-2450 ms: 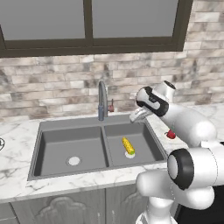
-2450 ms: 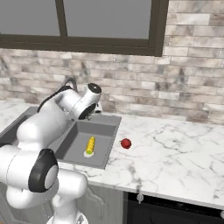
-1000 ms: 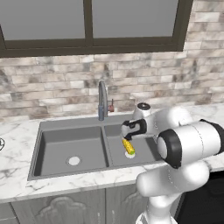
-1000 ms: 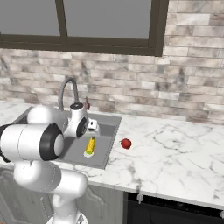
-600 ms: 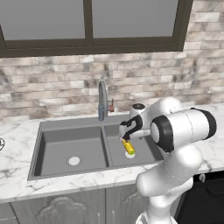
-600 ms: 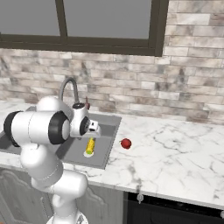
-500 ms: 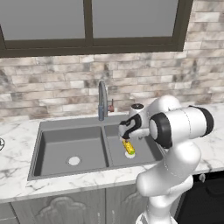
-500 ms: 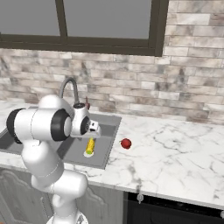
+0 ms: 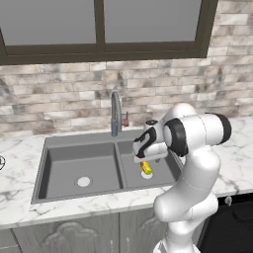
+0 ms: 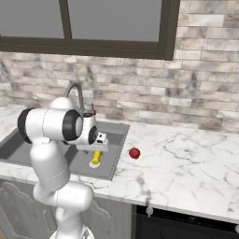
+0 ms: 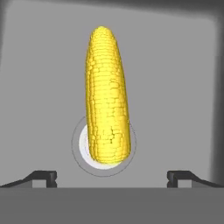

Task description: Turn on the sink faucet. Then move the corn from the counter to the sink. Turn off the sink. Move the vegetable from the sink to the pot next to the stove. Finally move the pot to the rear right burner.

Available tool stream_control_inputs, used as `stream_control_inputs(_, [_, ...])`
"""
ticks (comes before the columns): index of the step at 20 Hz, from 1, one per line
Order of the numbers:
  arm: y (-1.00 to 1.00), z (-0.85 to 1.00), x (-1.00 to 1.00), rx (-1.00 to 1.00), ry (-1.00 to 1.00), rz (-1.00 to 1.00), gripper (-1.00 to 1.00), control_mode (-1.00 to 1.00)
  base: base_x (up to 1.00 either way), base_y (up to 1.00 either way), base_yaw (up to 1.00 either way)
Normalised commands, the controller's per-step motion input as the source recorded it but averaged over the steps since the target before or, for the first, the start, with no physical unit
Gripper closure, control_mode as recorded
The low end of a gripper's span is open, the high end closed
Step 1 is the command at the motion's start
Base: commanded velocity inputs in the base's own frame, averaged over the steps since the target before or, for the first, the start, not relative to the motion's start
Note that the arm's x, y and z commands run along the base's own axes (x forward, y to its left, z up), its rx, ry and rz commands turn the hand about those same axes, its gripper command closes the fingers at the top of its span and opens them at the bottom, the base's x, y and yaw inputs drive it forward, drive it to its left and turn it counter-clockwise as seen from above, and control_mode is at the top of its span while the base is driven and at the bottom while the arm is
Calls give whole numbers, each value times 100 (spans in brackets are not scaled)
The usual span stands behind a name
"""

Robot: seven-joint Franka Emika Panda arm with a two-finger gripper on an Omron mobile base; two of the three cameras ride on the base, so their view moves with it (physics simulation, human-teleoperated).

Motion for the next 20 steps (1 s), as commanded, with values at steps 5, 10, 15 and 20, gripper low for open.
stream_control_inputs(5, [0,-25,4,0,3,-2,-100,-100,0,0,0])
stream_control_inputs(10, [0,-23,16,0,1,-2,-100,-100,0,0,0])
stream_control_inputs(15, [1,-24,21,0,0,-1,-100,-100,0,0,0])
stream_control_inputs(20, [4,-19,11,0,0,0,-100,-100,0,0,0])
